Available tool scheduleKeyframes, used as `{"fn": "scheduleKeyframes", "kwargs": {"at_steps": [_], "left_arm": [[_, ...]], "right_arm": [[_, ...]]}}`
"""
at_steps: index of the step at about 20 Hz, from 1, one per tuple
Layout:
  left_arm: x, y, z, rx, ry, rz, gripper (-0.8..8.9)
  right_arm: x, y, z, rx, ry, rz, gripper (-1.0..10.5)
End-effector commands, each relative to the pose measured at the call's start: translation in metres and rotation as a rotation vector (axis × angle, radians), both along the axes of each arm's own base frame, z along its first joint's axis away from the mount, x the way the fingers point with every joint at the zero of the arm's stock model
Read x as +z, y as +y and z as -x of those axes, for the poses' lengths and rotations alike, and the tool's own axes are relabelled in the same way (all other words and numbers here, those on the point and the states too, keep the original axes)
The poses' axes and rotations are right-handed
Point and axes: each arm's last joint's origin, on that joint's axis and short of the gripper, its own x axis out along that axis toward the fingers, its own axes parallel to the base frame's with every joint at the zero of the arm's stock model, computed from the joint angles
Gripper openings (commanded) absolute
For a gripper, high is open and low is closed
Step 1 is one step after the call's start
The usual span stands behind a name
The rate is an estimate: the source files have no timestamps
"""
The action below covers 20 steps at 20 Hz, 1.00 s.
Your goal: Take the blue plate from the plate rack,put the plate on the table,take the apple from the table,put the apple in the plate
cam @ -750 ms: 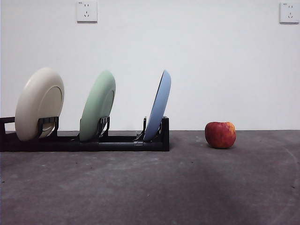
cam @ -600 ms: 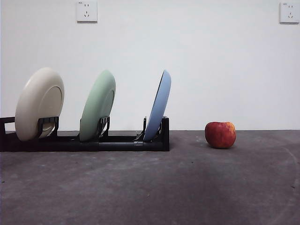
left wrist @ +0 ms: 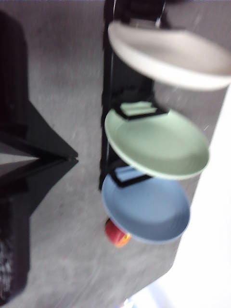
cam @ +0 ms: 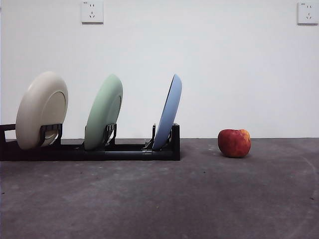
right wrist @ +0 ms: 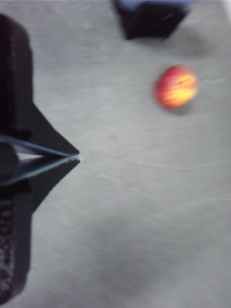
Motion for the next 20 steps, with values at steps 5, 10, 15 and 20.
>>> {"fn": "scheduleKeyframes", "kwargs": {"at_steps": [5, 10, 15, 20], "left_arm": [[0.022, -0.019, -0.059, -0.177, 0.142, 0.027, -0.06], [0.043, -0.061, -0.112, -0.333, 0.185, -0.019, -0.06], [0.059, -0.115, -0.159, -0.435, 0.181, -0.065, -0.06], [0.059, -0.162, -0.196, -0.459, 0.136, -0.108, -0.06]], "right_arm": [[-0.001, 0.005, -0.031, 0.139, 0.085, -0.090, 0.0], [-0.009, 0.007, -0.045, 0.187, 0.148, -0.145, 0.0], [-0.014, 0.008, -0.052, 0.191, 0.179, -0.157, 0.0], [-0.014, 0.008, -0.052, 0.189, 0.182, -0.158, 0.0]]}}
